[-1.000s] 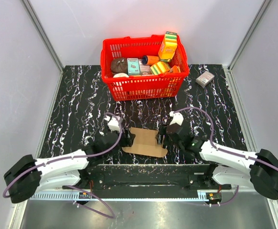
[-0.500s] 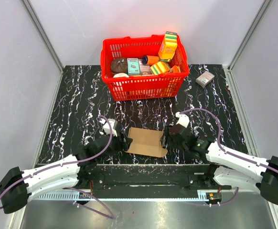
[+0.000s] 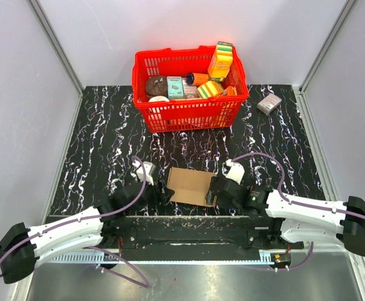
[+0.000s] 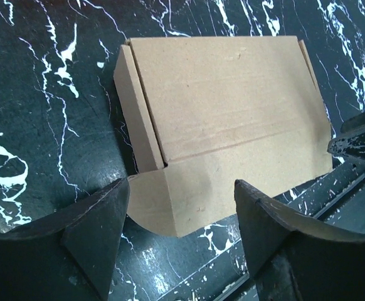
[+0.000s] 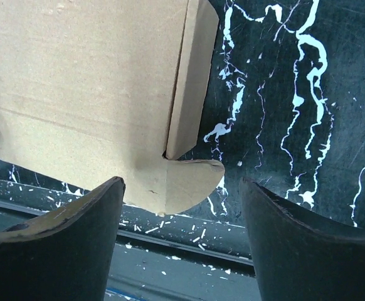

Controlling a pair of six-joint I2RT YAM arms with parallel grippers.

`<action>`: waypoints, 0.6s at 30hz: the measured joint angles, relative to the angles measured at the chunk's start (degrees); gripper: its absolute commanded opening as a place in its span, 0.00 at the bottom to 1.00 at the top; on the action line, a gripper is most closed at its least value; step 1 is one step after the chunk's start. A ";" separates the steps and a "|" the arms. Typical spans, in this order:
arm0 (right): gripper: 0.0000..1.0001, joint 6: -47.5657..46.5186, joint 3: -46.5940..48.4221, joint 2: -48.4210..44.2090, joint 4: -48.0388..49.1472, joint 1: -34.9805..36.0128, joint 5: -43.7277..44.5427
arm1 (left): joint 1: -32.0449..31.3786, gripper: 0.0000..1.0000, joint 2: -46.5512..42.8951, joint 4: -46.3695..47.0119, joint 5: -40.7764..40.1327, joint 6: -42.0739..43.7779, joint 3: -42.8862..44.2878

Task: Fold the paper box

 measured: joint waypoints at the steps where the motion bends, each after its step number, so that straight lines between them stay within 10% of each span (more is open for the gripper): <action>1: 0.80 0.50 -0.15 -0.24 0.04 0.00 -0.02 | 0.00 0.72 -0.13 0.04 0.26 -0.11 -0.11; 18: 0.74 0.44 -4.00 -1.49 7.96 0.20 -0.52 | 0.00 0.72 0.20 2.34 5.68 -1.84 -2.91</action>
